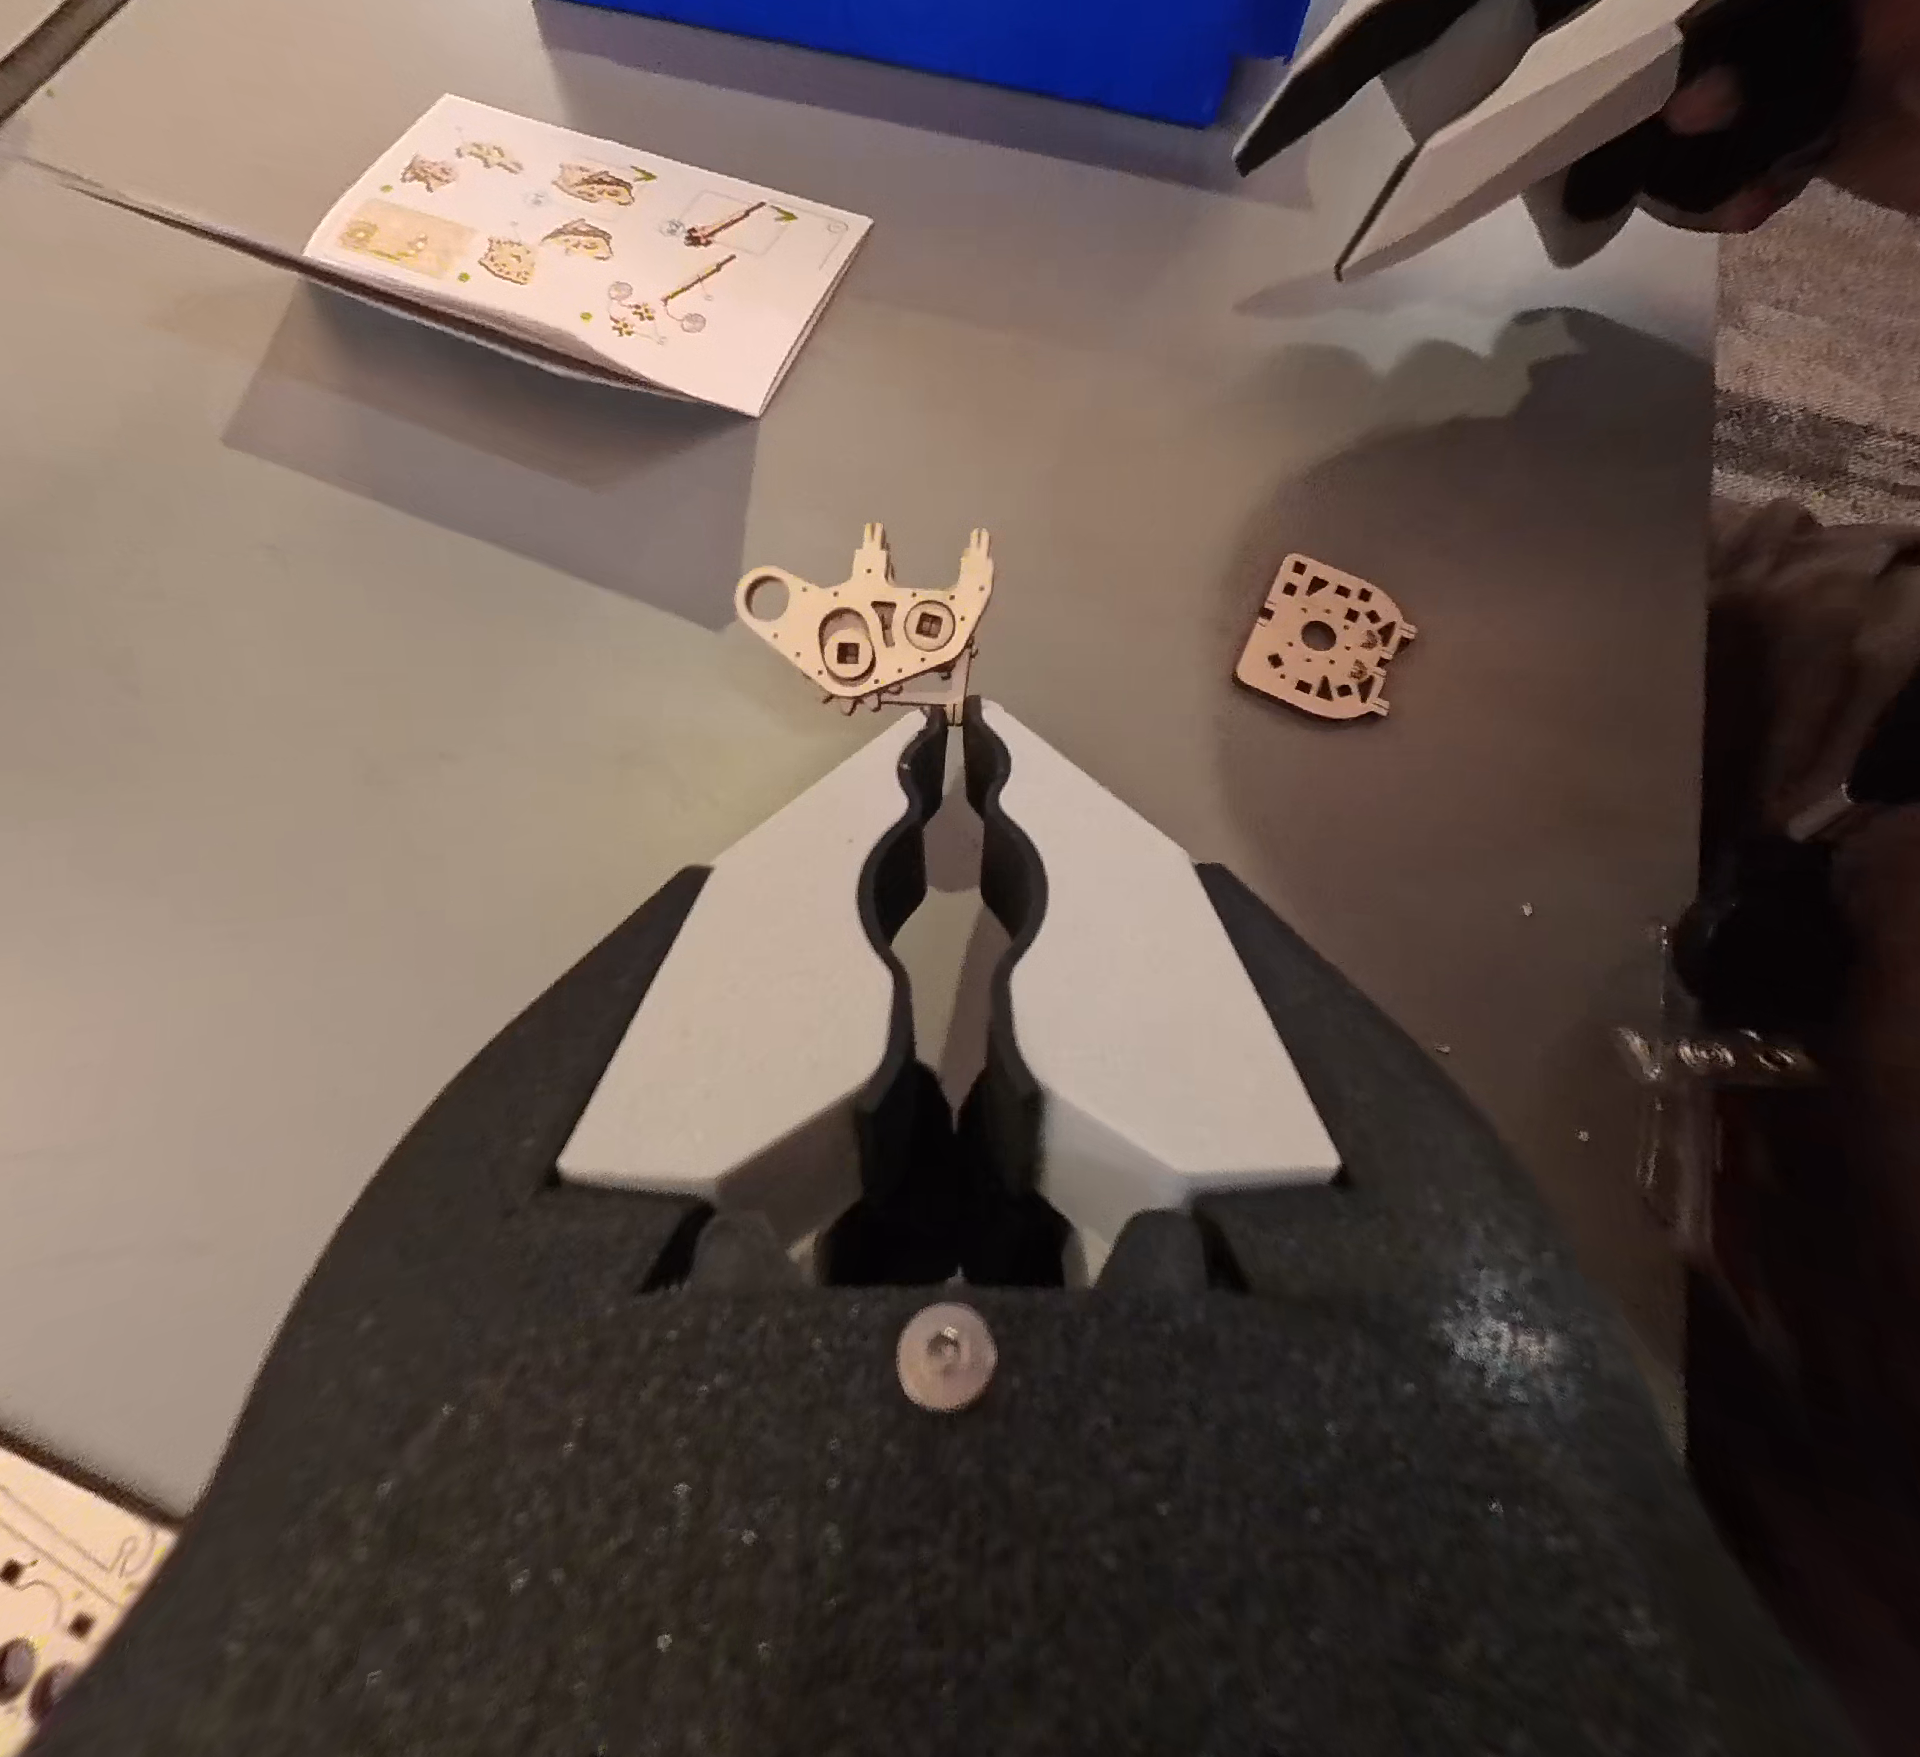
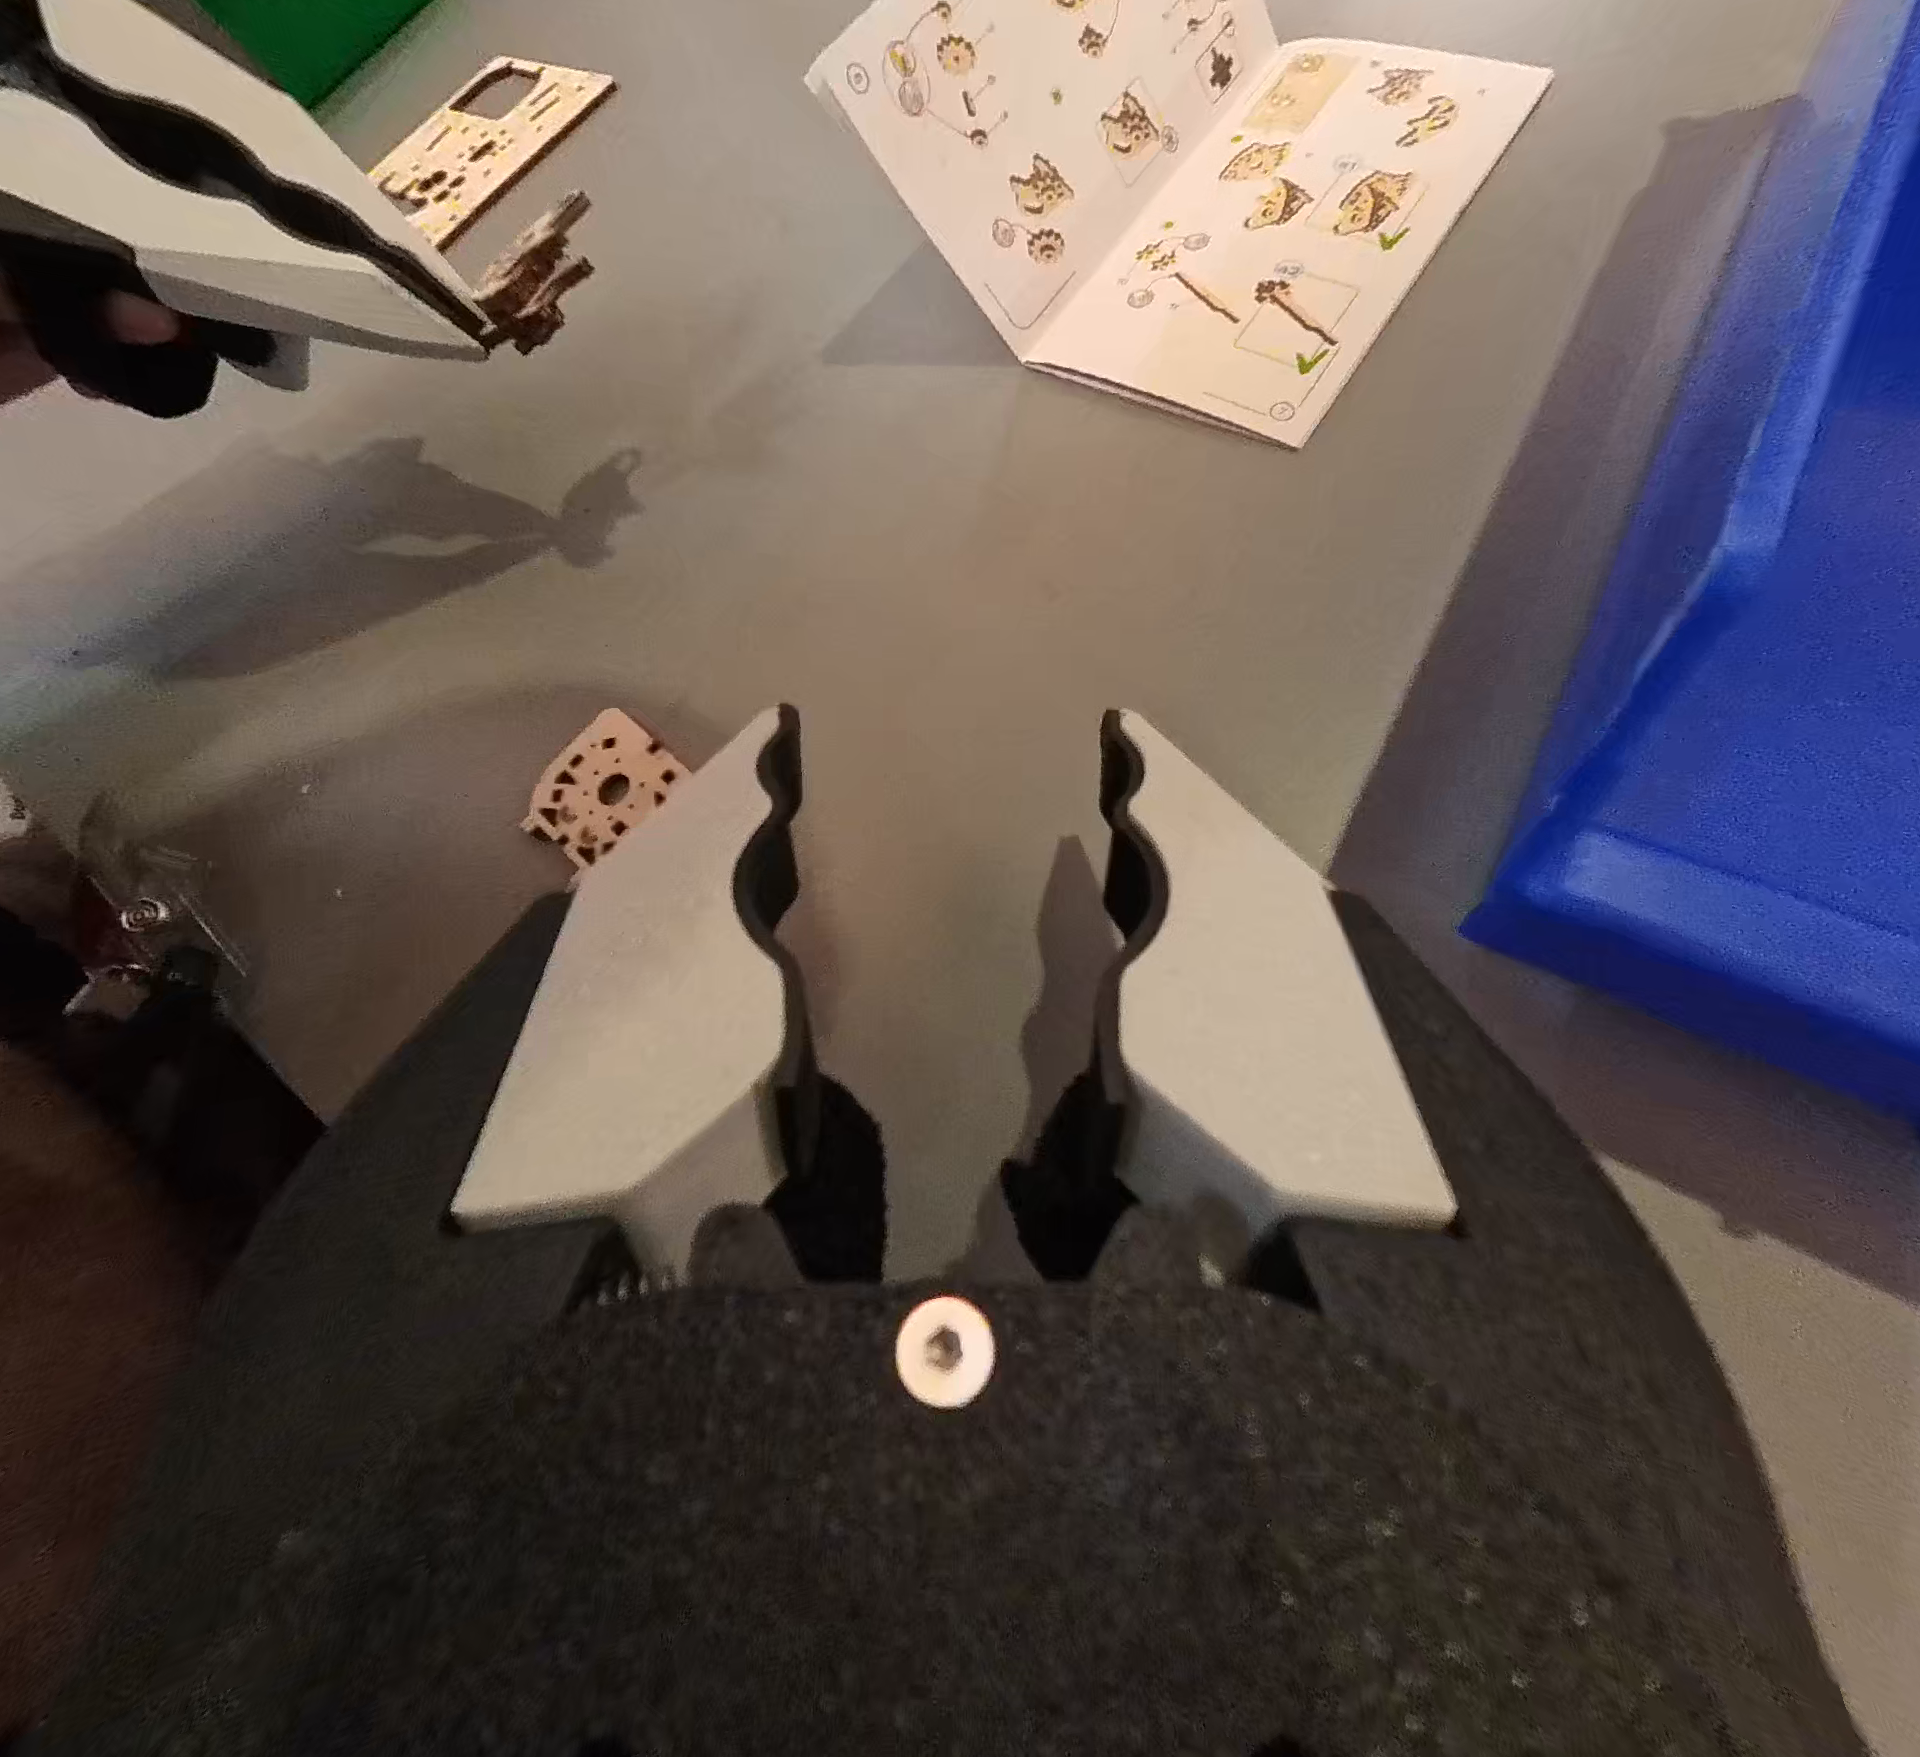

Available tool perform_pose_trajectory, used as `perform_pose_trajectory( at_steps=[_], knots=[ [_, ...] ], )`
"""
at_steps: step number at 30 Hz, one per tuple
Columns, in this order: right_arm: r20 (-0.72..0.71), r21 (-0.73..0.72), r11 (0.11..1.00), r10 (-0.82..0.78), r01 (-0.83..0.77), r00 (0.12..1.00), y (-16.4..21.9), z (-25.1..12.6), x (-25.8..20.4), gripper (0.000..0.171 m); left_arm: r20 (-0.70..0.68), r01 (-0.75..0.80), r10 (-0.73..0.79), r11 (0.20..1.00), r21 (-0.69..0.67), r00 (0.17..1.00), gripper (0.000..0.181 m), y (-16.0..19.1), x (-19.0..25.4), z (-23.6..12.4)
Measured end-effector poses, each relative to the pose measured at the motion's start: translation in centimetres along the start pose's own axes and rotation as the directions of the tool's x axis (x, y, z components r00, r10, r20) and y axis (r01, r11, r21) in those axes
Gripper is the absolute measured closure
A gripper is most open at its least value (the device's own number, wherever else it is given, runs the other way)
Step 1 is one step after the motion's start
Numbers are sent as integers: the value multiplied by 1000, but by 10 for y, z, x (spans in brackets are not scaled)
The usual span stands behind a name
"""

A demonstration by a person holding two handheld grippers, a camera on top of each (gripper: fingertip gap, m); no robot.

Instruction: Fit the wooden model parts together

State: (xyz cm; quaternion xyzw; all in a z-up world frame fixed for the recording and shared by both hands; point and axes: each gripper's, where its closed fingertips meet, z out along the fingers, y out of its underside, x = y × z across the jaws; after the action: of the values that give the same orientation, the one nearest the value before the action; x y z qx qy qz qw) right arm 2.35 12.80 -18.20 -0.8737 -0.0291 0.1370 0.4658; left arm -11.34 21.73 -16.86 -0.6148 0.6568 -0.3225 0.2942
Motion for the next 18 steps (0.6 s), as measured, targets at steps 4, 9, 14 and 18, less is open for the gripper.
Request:
perform_pose_trajectory(
  at_steps=[4,9,14,18],
  knots=[
    [0,-22,998,-54,54,999,3,3,-4,113,-17,8,-7,1000,14,1000,181,-3,3,0],
    [13,-9,990,-141,141,990,3,5,-15,112,-18,0,0,1000,11,1000,180,-2,6,-2],
    [16,-11,990,-141,142,990,1,4,-19,112,-14,-15,15,1000,5,1000,180,-1,10,-5],
    [59,-24,994,-101,103,993,4,3,-22,112,-17,-23,23,1000,3,1000,180,-2,15,-7]
  ],
)
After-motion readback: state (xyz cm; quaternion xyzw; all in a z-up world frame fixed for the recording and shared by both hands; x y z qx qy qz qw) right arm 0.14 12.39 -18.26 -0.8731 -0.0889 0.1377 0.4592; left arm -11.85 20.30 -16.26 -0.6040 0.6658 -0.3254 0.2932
